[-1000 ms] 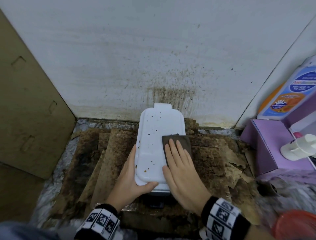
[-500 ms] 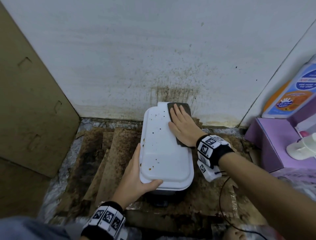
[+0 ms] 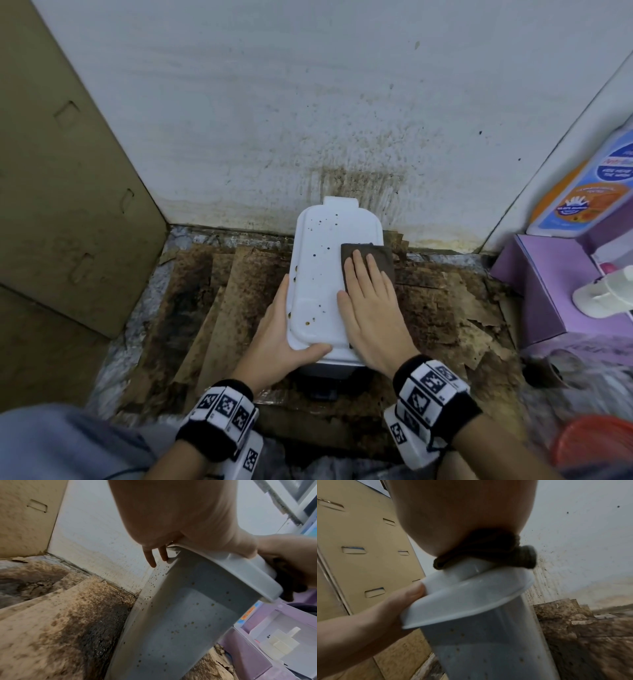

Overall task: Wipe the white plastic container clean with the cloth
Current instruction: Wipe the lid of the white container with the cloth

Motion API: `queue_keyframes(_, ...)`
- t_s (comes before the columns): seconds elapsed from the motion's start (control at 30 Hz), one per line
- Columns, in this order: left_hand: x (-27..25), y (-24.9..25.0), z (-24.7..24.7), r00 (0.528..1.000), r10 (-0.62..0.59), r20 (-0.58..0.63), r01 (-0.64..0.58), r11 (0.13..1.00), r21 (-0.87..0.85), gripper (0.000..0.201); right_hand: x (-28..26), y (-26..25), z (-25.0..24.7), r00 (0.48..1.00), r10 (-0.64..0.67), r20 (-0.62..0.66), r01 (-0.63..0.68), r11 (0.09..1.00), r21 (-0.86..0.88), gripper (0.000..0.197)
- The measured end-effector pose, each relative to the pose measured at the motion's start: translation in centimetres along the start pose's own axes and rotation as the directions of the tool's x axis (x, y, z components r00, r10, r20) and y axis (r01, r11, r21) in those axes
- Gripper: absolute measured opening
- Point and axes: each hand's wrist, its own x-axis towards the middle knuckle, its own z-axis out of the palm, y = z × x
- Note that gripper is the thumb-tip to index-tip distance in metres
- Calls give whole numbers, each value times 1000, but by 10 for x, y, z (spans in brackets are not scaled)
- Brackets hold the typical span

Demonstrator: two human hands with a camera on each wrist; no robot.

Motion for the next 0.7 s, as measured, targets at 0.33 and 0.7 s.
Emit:
queue_keyframes(0.33, 2, 7, -10, 991, 74, 108, -75, 997, 2, 146, 9, -50, 12, 995, 66, -70, -75, 989, -131, 67)
queue_keyframes(0.7, -2, 3, -17, 986, -32, 165, 5, 987, 163, 160, 23, -78, 8, 1000, -9, 6, 7, 972, 236, 65)
